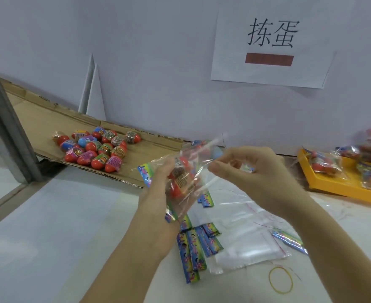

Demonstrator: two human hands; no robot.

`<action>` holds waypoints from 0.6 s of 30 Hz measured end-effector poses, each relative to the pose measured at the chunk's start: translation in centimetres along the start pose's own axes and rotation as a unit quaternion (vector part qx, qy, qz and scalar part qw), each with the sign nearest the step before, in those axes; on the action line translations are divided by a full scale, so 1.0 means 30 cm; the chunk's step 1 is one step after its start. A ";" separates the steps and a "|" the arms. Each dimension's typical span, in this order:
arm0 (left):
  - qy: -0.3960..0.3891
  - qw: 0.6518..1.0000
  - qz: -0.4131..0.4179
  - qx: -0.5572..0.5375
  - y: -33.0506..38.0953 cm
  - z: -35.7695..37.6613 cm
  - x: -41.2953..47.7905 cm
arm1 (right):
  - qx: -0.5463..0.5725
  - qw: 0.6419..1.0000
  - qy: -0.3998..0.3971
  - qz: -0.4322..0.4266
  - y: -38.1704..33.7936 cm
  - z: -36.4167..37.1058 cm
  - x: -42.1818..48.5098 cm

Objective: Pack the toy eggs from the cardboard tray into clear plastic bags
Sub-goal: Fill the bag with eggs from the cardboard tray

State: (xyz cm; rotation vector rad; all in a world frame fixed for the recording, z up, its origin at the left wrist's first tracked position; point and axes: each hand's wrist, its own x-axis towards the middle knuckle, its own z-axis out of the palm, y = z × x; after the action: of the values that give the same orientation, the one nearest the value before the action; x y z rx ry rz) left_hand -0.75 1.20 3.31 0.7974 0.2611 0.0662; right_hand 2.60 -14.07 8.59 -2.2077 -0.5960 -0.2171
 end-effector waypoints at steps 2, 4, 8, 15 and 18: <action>-0.020 0.999 0.018 -0.018 0.010 -0.003 0.000 | 0.010 0.999 0.036 -0.019 0.000 0.017 -0.003; -0.024 0.999 0.018 -0.040 0.012 -0.005 0.002 | 0.003 0.996 0.068 -0.053 -0.002 0.029 -0.007; -0.025 0.996 0.023 -0.079 0.027 -0.022 0.010 | 0.114 0.970 0.196 -0.085 0.032 0.052 0.030; -0.011 0.986 0.040 -0.161 0.067 -0.063 0.055 | -0.062 0.996 0.049 0.045 0.239 0.221 0.321; -0.012 0.984 0.040 -0.175 0.073 -0.079 0.066 | -0.143 0.988 -0.019 0.047 0.287 0.308 0.415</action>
State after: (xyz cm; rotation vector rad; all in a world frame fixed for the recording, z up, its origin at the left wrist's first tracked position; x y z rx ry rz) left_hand 0.64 4.69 2.88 0.4581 0.1875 0.1724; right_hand 17.26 -7.52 1.05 -2.5148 -0.5052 -0.2225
